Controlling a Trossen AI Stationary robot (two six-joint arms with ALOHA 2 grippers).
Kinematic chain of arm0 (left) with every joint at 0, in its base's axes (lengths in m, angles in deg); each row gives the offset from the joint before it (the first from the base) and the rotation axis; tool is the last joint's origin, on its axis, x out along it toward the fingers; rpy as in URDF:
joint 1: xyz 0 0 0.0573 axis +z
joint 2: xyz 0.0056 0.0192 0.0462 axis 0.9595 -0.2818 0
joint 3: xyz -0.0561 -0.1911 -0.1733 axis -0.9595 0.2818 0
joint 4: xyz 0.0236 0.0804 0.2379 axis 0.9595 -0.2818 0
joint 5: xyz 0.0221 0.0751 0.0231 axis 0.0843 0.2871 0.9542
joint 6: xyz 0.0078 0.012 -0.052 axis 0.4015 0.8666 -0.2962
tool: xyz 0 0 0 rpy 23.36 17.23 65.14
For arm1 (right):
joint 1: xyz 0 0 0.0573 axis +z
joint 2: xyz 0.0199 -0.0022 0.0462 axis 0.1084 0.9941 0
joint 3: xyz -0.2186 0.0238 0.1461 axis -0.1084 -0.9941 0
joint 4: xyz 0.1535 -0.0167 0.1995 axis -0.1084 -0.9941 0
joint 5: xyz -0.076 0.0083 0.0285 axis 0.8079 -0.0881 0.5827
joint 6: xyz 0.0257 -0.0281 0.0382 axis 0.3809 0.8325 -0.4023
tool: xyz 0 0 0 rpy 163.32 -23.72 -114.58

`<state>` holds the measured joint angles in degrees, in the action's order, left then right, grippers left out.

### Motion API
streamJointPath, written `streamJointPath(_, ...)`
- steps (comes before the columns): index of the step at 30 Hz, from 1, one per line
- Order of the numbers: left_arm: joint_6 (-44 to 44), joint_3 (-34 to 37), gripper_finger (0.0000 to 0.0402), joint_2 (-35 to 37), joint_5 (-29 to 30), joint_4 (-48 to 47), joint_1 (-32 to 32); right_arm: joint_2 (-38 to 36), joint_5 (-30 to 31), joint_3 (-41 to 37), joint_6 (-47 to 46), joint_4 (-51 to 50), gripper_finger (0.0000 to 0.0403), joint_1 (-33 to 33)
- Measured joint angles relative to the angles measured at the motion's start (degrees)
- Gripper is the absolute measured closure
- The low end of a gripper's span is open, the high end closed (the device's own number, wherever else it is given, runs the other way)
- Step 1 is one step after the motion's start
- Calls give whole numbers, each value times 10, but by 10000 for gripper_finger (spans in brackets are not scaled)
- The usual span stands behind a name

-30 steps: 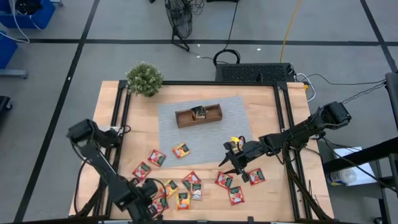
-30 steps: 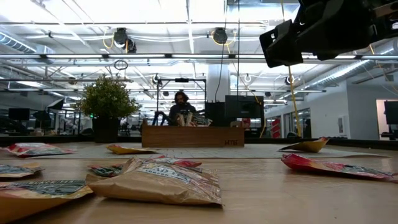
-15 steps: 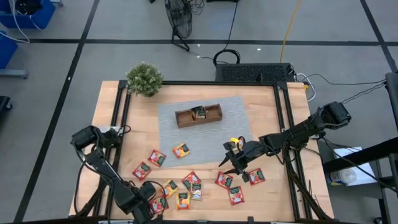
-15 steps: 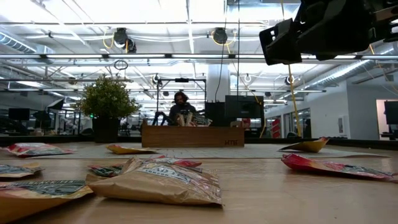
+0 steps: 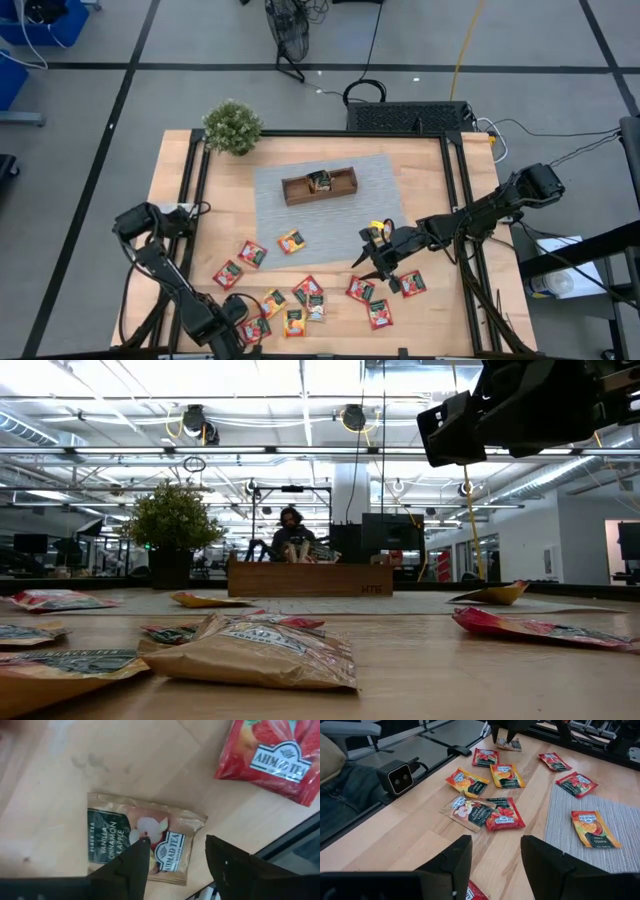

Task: Pick & Place Tea
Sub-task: Put the brown tea bag into the middle section of the wooden organizer

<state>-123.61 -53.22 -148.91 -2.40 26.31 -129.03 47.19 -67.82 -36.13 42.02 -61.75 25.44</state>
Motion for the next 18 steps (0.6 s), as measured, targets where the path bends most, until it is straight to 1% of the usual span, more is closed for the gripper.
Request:
streamJointPath(8,-3,-3,247,-39,11,21,-18,0,1,0,0,-3,246,0)
streamJointPath(13,-1,-5,266,-55,-1,19,-19,0,1,0,0,-3,248,0)
streamJointPath(16,0,-4,286,-53,-11,18,-14,0,2,0,0,-3,251,0)
streamJointPath(18,7,-3,309,-50,-17,17,-13,0,2,0,0,-3,254,0)
